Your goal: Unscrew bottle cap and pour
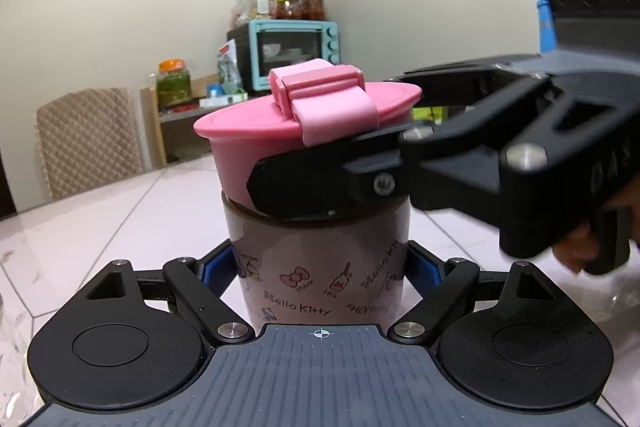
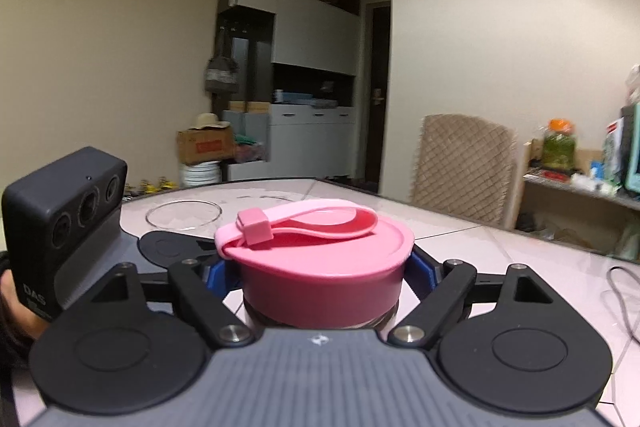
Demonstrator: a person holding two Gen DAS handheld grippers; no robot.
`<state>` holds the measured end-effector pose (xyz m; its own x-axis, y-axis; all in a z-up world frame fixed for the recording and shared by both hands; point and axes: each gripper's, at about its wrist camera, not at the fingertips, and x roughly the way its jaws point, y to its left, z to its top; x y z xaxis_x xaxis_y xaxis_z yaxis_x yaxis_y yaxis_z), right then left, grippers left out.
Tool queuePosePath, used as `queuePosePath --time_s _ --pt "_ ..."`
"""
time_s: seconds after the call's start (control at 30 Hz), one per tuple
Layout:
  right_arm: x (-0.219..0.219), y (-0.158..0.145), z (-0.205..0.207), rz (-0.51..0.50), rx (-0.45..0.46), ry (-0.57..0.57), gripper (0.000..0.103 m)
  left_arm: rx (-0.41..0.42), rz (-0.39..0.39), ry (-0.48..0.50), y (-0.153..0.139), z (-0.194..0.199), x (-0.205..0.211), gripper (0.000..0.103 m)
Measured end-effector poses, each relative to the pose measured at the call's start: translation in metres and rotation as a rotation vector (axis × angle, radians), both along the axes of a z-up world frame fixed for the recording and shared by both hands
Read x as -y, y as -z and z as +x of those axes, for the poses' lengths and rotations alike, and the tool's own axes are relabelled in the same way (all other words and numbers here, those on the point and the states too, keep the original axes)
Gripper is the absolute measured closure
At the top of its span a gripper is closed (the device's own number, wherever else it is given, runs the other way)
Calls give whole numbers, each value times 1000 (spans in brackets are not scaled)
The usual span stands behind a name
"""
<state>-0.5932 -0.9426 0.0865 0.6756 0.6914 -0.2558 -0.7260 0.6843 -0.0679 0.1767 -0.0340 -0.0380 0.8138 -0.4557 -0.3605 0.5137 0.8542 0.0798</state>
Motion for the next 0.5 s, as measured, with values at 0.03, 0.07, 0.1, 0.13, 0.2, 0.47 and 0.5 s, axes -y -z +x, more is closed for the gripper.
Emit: queuePosePath --time_s 0.03,0.07,0.1,0.13,0.2,0.47,0.5 --pt "-4 1 -6 14 15 57 19 7 9 -13 -1 -6 6 13" --pt "-7 2 -11 31 32 106 19 11 12 -24 -1 -11 11 13" --pt "-8 2 -13 41 41 132 19 7 7 -26 -2 -15 13 13" --pt "-8 2 -13 52 34 138 19 -2 -2 -23 -2 -18 15 13" --pt "-10 3 -11 69 11 133 19 -13 -13 -16 -3 -25 19 13" --pt "-2 0 0 73 -9 84 19 -5 -3 -5 -6 -65 53 13" --pt "-2 0 0 73 -8 82 19 -5 -3 -4 -7 -71 57 13"
